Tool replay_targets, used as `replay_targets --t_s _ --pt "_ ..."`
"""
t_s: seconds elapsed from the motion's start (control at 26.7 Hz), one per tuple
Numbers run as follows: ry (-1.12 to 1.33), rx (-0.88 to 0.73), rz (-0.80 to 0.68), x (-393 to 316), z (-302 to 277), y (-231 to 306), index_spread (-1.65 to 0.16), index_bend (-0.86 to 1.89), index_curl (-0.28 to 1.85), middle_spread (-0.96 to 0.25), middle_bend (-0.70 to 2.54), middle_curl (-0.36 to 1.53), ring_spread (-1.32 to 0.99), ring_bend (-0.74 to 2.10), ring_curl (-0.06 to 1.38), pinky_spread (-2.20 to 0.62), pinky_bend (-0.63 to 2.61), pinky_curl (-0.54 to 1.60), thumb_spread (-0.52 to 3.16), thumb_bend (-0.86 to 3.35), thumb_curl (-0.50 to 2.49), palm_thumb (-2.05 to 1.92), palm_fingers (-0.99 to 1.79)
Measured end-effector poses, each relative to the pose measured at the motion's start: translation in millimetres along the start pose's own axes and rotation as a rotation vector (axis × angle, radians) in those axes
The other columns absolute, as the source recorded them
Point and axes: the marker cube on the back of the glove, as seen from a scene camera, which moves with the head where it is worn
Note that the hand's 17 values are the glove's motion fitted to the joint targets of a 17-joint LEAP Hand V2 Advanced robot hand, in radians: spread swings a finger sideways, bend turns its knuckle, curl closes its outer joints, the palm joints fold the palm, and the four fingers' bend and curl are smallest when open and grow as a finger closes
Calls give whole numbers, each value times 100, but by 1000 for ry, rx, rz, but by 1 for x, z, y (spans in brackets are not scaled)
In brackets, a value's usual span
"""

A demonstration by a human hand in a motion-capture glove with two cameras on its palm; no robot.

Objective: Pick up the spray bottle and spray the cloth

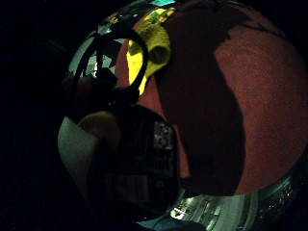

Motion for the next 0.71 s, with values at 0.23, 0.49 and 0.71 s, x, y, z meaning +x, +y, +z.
replay_targets --t_s 0.23,0.49,0.71 --pt "41 -12 63 2 4 -9 -22 15 41 -6 27 45 0 36 38 25 20 34 76 -3 60 93 111" --pt "62 -42 106 2 8 -13 -22 15 41 -6 28 45 0 36 38 25 20 34 76 -3 61 92 111" --pt "87 -54 144 3 9 -17 -22 15 41 -5 28 45 0 36 38 25 20 35 77 -3 62 92 111"
